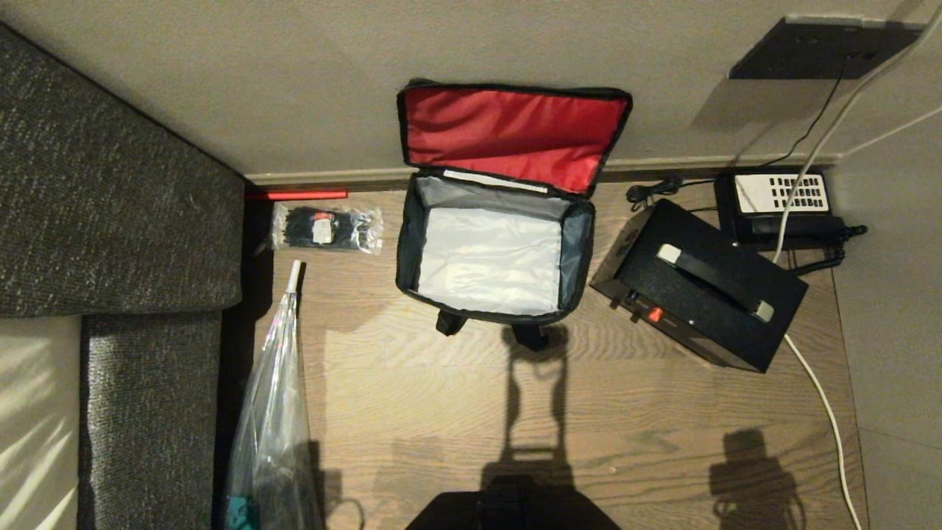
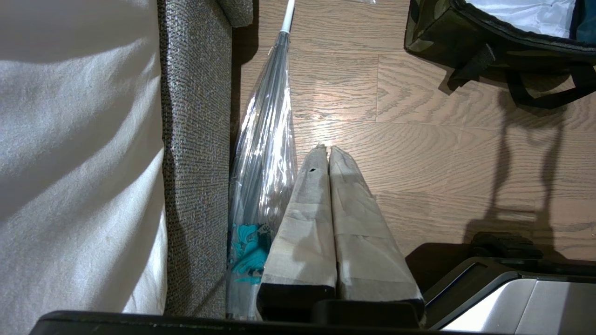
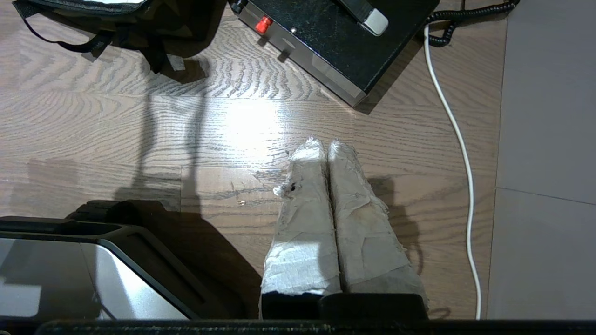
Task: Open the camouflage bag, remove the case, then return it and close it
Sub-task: Grip the handle again
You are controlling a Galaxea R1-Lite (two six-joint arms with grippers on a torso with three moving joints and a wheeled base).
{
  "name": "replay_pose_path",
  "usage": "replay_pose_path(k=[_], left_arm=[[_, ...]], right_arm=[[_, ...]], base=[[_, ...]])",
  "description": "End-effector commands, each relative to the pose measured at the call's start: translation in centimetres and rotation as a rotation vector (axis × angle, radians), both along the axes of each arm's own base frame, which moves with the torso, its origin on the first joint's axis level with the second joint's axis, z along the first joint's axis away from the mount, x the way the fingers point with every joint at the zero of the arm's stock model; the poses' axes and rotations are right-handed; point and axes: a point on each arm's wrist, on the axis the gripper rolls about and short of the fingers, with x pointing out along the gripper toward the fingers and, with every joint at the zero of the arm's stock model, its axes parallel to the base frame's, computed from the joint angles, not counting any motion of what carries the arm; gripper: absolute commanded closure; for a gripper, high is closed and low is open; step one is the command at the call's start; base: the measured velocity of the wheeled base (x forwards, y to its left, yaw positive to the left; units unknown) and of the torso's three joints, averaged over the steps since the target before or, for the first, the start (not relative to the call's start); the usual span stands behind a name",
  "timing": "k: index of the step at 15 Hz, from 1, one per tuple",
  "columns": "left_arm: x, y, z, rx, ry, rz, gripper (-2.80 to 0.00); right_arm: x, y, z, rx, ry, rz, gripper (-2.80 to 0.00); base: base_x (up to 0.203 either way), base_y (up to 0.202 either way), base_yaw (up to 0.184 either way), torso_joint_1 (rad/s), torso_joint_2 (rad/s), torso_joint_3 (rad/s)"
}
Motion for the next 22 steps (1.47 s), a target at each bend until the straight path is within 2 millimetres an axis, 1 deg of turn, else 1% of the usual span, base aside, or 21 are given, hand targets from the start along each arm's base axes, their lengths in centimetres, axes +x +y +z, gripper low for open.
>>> replay_pose_path(k=[1,22], left_arm=[[0.01,0.00,-0.09,-0.001,0.001,0.001,0.00],[0.01,0.00,-0.09,-0.002,0.001,0.001,0.00]], right_arm=[[0.01,0.00,0.01,-0.001,0.001,0.001,0.00],[0.01,0.00,0.00,-0.001,0.002,0.001,0.00]], base=[[0.000,0.000,0.000,0.000,0.00,0.000],[0.000,0.000,0.000,0.000,0.00,0.000]])
